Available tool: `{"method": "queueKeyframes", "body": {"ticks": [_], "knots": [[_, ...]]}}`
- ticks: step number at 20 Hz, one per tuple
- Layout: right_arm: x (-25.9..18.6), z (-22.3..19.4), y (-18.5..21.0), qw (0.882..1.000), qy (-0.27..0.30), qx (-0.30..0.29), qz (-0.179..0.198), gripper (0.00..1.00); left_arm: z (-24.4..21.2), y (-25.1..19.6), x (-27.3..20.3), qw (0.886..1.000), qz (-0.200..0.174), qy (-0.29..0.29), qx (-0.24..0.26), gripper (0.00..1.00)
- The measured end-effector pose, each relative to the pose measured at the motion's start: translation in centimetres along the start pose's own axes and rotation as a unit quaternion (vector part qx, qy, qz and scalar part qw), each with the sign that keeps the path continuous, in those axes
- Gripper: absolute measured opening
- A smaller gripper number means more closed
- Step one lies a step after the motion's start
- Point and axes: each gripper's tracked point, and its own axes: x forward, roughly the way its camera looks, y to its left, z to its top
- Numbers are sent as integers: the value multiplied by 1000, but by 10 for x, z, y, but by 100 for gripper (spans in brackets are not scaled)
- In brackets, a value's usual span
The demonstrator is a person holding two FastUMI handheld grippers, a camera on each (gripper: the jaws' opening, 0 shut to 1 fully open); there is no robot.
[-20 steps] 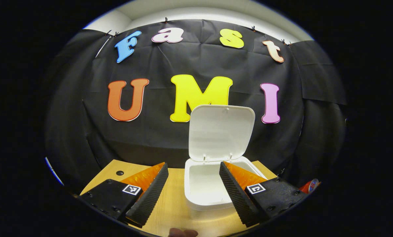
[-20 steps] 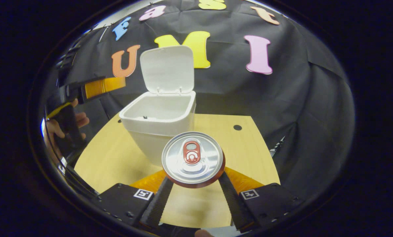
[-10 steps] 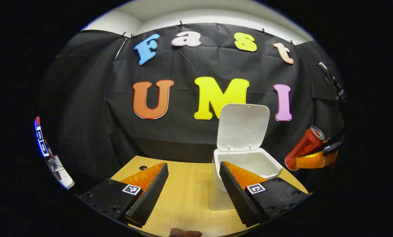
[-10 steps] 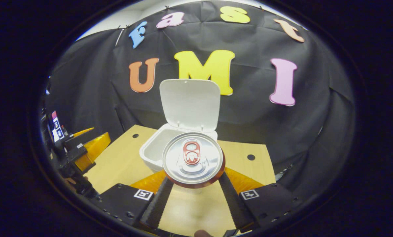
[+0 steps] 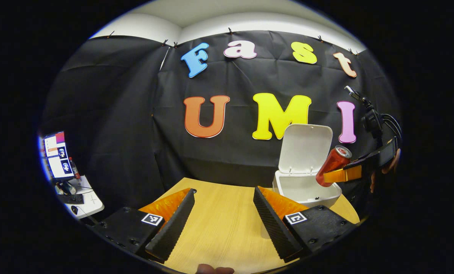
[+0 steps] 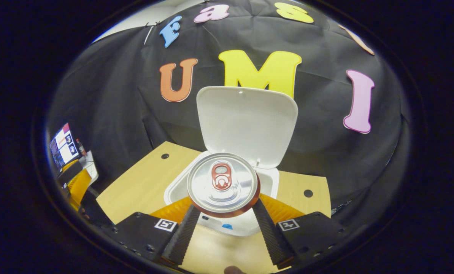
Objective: Press the lid of the desktop garbage bin to open it, pick up the crumpled paper on the desktop and throw it into the bin, then pick up the pop can on the desktop and drop it into the bin, and finally close the garbage bin lid.
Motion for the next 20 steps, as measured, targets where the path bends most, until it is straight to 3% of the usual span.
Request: {"method": "queueKeyframes", "body": {"ticks": [5,15,20], "knots": [[17,-5,1,1000,20,1,0,81,-7,10,-7,1000,20,9,-15,100],[31,-7,3,999,31,9,-4,81,-8,-2,-10,1000,11,12,3,100],[36,-2,-4,1000,23,10,-18,90,-10,-2,-11,1000,12,14,5,100]]}}
